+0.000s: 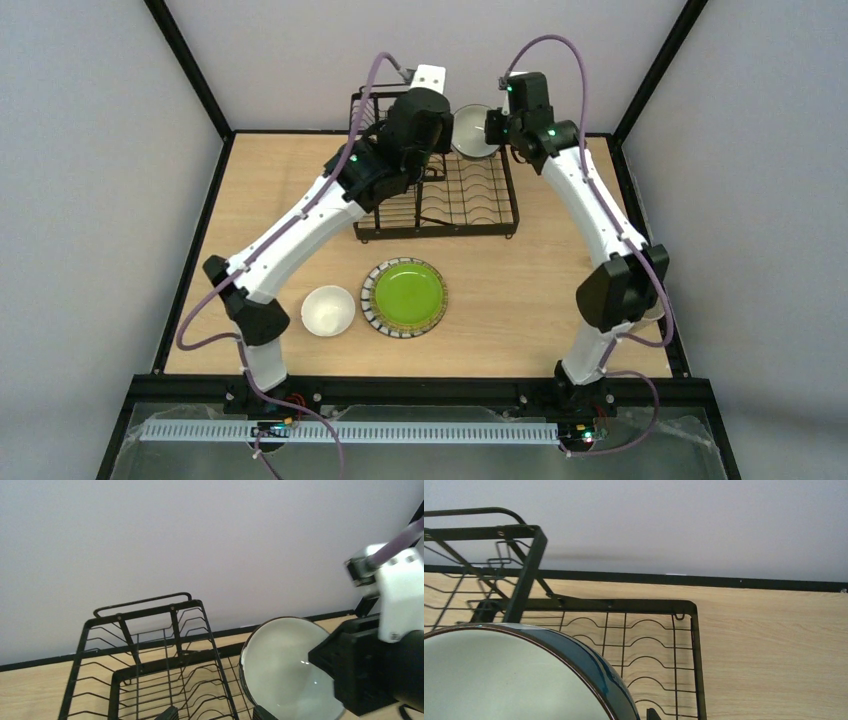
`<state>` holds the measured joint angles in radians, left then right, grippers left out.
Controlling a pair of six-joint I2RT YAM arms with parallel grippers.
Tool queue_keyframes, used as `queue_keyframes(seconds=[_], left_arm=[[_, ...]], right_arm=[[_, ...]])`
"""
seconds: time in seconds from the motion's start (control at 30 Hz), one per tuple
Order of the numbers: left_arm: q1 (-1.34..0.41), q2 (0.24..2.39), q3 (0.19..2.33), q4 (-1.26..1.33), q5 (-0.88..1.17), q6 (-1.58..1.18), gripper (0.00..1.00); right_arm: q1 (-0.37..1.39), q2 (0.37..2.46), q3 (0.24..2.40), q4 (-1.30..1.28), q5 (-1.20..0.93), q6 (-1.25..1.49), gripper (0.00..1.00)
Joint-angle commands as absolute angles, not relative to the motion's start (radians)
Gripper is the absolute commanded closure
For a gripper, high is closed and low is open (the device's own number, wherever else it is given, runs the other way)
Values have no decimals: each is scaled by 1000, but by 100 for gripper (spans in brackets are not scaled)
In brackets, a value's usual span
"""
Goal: Load the mixed dishes into the dish rack
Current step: Place the bowl in the dish rack.
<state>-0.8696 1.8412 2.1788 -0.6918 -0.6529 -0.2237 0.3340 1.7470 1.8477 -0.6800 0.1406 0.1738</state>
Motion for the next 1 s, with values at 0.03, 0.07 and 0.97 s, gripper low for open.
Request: queue_keyframes(seconds=[0.03,0.07,0.97], left_arm=[[-861,1737,2123,-666,-691,-208,13],[-859,1723,2114,-666,-692,-205,12],[-633,1419,1769,-580,-339,-318,1]], right_arm=[[289,1831,1958,-690,155,226,100],[278,1846,1967,-690,149,232,100],[208,2270,2267,-770,8,292,100]])
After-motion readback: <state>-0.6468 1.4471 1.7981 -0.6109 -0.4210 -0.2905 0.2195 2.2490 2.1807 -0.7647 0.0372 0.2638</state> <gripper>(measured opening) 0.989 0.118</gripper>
